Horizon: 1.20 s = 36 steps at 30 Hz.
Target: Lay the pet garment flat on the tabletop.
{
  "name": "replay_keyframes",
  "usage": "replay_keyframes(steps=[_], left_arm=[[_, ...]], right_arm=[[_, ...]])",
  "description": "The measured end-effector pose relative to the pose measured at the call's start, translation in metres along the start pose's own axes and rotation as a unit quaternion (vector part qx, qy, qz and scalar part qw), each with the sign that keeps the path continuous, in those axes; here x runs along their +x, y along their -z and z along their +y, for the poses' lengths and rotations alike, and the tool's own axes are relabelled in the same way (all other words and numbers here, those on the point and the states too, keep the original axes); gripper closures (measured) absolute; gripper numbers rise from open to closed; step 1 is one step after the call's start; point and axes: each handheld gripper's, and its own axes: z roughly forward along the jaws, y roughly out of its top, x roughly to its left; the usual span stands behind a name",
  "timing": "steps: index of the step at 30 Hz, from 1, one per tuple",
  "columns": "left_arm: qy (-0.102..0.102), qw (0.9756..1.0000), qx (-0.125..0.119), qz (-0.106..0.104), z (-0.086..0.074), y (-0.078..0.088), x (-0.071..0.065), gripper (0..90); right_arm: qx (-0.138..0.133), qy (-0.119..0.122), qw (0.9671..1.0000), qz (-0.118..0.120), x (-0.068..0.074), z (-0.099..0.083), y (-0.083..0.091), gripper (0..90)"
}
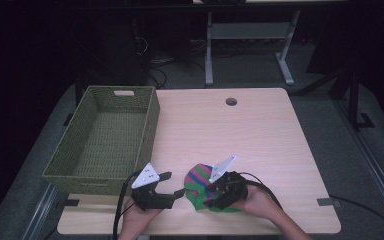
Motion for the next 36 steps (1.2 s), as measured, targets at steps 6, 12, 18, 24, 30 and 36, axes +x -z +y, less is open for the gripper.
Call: replay_keyframes(steps=[6, 12, 18, 24, 30, 36], left_arm=[[-0.002, 1.0000, 0.000, 0.000, 0.000, 0.000, -0.001, 22.6], [-0.001, 1.0000, 0.001, 0.000, 0.000, -0.001, -0.002, 22.6], [-0.002, 1.0000, 0.004, -0.001, 0.000, -0.002, 0.000, 22.5], [0.000, 1.0000, 0.003, -0.001, 0.000, -0.001, 0.000, 22.5], [0.001, 1.0000, 0.003, -0.003, 0.000, -0.002, 0.000, 22.5], [0.001, 1.0000, 0.003, -0.003, -0.001, -0.002, 0.000, 22.6]], right_arm=[[-0.004, 0.016, 0.9991, -0.039, 0.004, -0.004, -0.006, 54.7], [-0.002, 0.025, 0.9983, -0.053, 0.007, -0.004, -0.006, 62.0], [0.001, 0.008, 0.9985, -0.054, 0.005, -0.001, -0.004, 72.5], [0.000, 0.004, 0.9988, -0.048, 0.004, 0.001, -0.003, 79.4], [-0.003, 0.004, 0.9990, -0.045, 0.005, 0.004, 0.002, 80.6], [-0.023, -0.004, 0.9989, -0.042, 0.004, 0.005, 0.013, 80.8]])
